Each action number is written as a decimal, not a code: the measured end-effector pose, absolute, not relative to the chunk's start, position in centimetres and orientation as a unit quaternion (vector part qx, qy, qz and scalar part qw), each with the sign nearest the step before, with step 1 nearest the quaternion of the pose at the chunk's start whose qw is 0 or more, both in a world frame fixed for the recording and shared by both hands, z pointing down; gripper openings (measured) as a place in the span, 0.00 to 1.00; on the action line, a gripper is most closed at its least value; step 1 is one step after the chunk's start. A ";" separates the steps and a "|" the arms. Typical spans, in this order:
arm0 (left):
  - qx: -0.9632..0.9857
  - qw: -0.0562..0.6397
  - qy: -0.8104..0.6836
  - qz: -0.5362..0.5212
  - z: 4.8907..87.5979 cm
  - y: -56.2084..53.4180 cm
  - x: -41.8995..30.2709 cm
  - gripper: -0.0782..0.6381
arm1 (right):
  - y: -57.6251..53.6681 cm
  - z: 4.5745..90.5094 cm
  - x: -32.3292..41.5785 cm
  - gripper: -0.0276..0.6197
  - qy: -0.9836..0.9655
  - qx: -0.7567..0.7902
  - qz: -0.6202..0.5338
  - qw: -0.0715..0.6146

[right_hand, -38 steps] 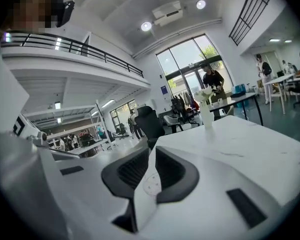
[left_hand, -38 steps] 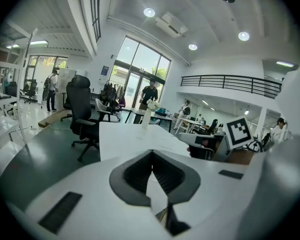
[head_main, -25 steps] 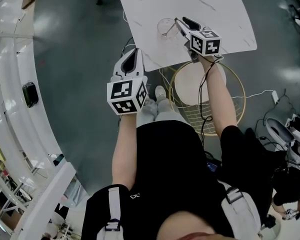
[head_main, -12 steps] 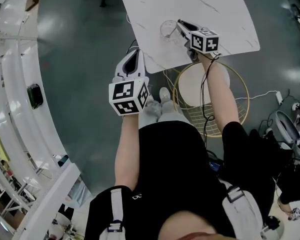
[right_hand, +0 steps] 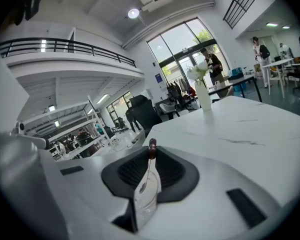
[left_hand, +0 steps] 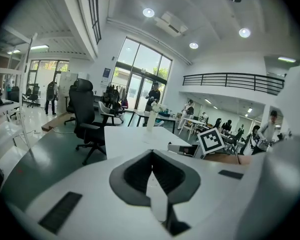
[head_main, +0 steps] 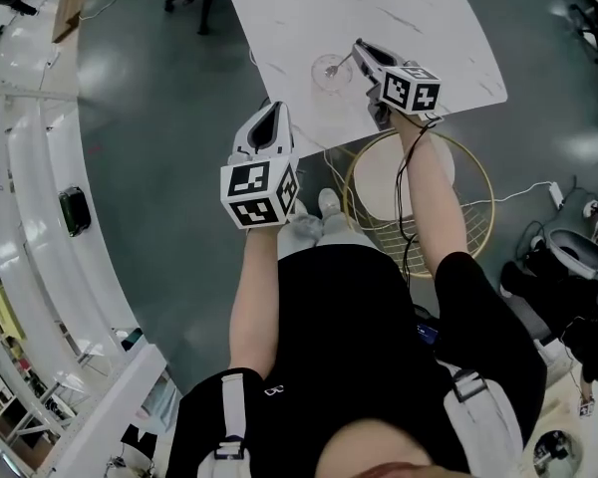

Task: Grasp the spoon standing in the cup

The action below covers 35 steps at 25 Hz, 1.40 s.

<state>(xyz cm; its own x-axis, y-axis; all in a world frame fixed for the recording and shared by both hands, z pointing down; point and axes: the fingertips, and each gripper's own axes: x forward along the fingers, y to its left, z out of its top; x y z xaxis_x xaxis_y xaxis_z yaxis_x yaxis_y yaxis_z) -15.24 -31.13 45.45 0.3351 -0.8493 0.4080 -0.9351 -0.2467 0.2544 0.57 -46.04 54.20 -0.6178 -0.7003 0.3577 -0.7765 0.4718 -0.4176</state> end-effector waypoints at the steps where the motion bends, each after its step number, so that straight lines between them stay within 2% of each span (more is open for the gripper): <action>1: 0.787 0.227 -0.566 0.091 45.2 -31.4 -15.0 0.13 | -46.0 53.4 0.5 0.12 -0.858 0.431 0.271 0.065; 12: 0.802 0.196 -0.563 0.044 41.4 -35.0 -13.7 0.13 | -45.4 40.6 -0.2 0.12 -0.893 0.420 0.161 0.008; 20: 0.799 0.162 -0.579 -0.005 37.0 -36.1 -15.2 0.13 | -40.5 31.6 -0.7 0.12 -0.883 0.458 0.095 -0.043; 28: 0.805 0.142 -0.572 -0.066 32.0 -36.5 -16.1 0.13 | -37.2 26.5 0.8 0.12 -0.866 0.493 0.047 -0.063; 35: 0.808 0.128 -0.573 -0.060 31.7 -36.8 -16.0 0.13 | -37.3 29.4 0.1 0.12 -0.866 0.497 0.060 -0.026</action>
<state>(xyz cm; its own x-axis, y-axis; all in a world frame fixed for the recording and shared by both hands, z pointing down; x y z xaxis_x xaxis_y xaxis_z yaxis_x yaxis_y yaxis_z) -15.98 -36.82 31.72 0.3373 -0.9401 0.0495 -0.9095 -0.3119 0.2748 0.13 -37.28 29.37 -0.5054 -0.8628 0.0137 -0.8565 0.4996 -0.1296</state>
